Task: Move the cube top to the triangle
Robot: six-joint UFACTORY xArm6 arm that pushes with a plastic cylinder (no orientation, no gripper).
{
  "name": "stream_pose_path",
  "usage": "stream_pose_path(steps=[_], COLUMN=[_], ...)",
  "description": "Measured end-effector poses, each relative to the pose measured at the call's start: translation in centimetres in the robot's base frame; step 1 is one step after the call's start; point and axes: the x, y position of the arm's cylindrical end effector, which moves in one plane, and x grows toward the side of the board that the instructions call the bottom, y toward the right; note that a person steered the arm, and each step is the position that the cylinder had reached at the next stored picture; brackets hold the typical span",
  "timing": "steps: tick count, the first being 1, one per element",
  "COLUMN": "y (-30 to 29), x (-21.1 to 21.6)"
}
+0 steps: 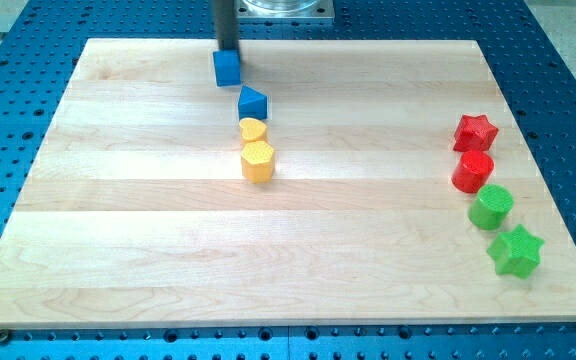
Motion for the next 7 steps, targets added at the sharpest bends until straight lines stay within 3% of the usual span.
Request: stream_pose_path(steps=[1, 3, 5, 7], y=[-0.5, -9.5, -4.5, -2.0], x=[0.3, 0.4, 4.0, 2.1])
